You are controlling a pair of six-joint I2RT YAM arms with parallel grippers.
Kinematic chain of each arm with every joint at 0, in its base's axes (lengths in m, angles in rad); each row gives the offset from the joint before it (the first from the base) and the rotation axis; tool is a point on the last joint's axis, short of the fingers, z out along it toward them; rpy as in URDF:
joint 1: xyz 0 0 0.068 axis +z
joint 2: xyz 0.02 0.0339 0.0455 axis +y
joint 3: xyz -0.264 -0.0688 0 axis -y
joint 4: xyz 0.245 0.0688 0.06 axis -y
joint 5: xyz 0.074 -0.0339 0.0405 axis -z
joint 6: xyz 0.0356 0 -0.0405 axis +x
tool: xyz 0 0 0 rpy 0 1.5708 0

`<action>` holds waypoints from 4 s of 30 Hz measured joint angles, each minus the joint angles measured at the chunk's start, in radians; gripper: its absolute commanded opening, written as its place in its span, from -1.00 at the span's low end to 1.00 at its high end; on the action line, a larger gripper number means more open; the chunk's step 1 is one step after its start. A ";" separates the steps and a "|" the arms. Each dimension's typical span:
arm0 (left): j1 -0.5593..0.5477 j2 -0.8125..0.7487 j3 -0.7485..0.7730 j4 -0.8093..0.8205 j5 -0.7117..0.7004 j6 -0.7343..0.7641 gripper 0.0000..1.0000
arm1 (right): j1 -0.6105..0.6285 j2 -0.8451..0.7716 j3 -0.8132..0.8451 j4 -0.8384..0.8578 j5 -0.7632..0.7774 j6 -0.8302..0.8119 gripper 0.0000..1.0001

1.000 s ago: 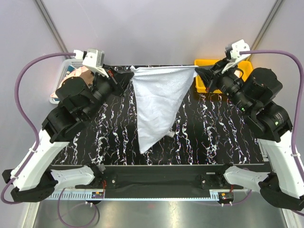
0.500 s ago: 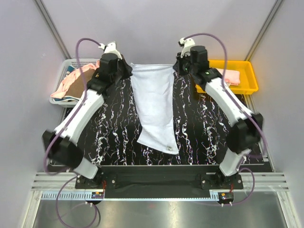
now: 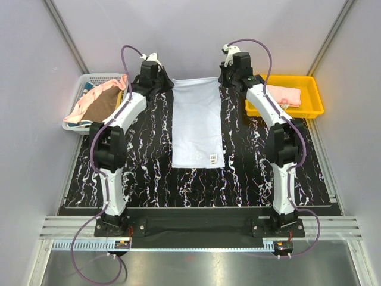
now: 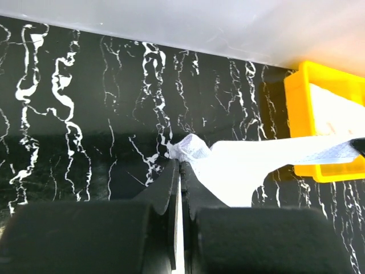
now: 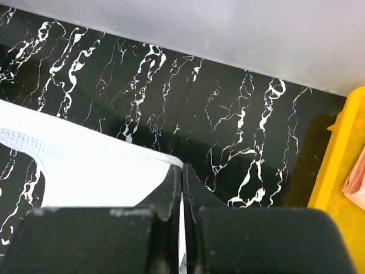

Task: Fold and stack the towels
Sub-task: Flatten out the crumpled towel, then fold the towel

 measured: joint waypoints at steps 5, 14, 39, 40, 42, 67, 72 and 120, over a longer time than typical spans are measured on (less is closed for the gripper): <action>0.002 -0.023 -0.089 0.060 0.031 -0.013 -1.00 | 0.000 -0.045 -0.109 0.016 0.009 0.003 -1.00; -0.011 -0.147 -0.439 0.165 0.081 -0.082 -0.93 | 0.003 -0.180 -0.441 0.066 -0.044 0.097 -0.99; -0.282 -0.269 -0.613 0.114 -0.128 -0.219 -0.23 | -0.036 -0.354 -0.763 0.099 0.076 0.306 -0.11; -0.299 -0.251 -0.603 0.099 -0.140 -0.234 -0.20 | -0.036 -0.311 -0.726 0.086 0.092 0.306 -0.11; -0.332 -0.221 -0.596 0.060 -0.160 -0.265 -0.14 | -0.036 -0.241 -0.666 0.058 0.125 0.306 -0.11; -0.356 -0.118 -0.560 -0.056 -0.231 -0.356 -0.13 | -0.045 -0.058 -0.512 -0.085 0.229 0.371 -0.32; -0.362 -0.116 -0.534 -0.060 -0.230 -0.356 -0.15 | -0.051 -0.042 -0.512 -0.085 0.229 0.375 -0.52; -0.400 -0.058 -0.481 -0.104 -0.231 -0.361 -0.27 | -0.061 -0.042 -0.522 -0.060 0.228 0.394 -0.88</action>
